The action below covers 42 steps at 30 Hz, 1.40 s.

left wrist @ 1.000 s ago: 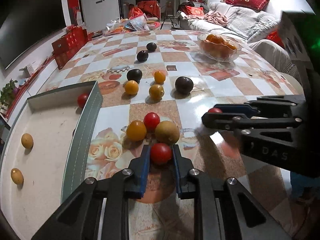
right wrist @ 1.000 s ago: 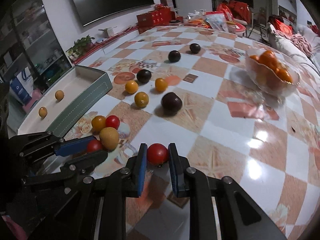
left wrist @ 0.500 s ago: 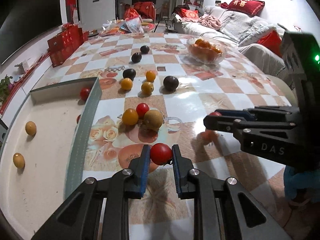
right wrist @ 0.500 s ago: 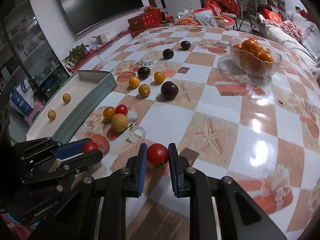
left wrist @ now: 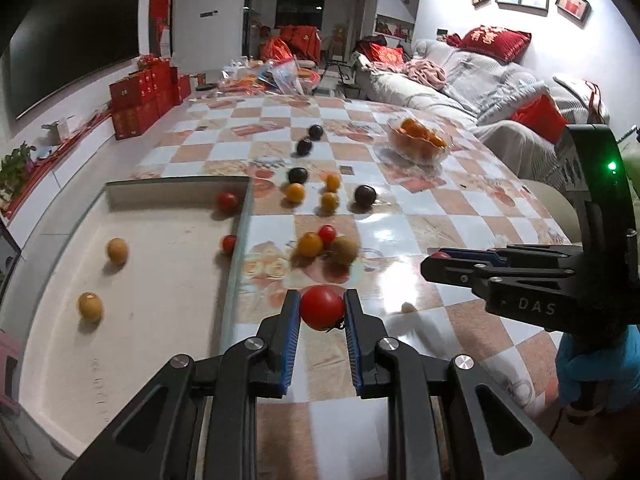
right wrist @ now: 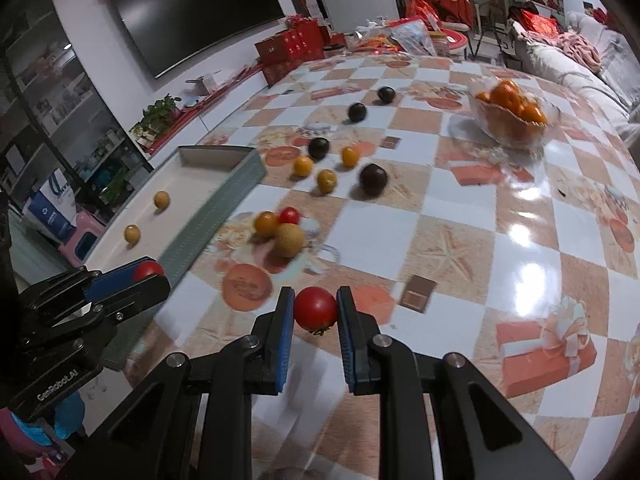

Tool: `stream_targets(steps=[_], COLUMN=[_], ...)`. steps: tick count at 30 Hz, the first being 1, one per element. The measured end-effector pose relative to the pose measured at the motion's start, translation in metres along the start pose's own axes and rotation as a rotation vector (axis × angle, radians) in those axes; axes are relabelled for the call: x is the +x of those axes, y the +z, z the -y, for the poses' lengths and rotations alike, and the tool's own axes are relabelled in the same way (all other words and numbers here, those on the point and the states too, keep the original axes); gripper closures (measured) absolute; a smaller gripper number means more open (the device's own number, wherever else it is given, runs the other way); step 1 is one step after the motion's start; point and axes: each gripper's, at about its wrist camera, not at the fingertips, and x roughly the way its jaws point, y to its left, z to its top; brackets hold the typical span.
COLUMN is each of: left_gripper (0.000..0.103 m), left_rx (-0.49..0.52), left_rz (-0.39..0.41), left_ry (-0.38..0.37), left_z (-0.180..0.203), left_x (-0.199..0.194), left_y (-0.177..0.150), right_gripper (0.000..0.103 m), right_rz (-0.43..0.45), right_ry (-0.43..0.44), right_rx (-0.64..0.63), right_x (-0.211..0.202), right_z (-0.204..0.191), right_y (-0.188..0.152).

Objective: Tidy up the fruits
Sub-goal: 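Carry both red tomatoes over the white tray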

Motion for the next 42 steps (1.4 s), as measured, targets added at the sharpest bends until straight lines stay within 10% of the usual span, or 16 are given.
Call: stream_targets(steps=[26, 42], left_gripper=[0.080, 0.080], left_rx=[-0.194, -0.223], left_rz=[0.005, -0.072], left_ry=[0.193, 0.249], left_z=[-0.150, -0.180], left_x=[-0.037, -0.015], left_y=[-0.043, -0.056], right_gripper=[0.080, 0.080], right_rz=[-0.080, -0.158], right_ry=[0.122, 0.036], right_rx=[-0.195, -0.248], right_x=[0.052, 0.106], right_z=[-0.163, -0.200], right_y=[0.016, 0.012])
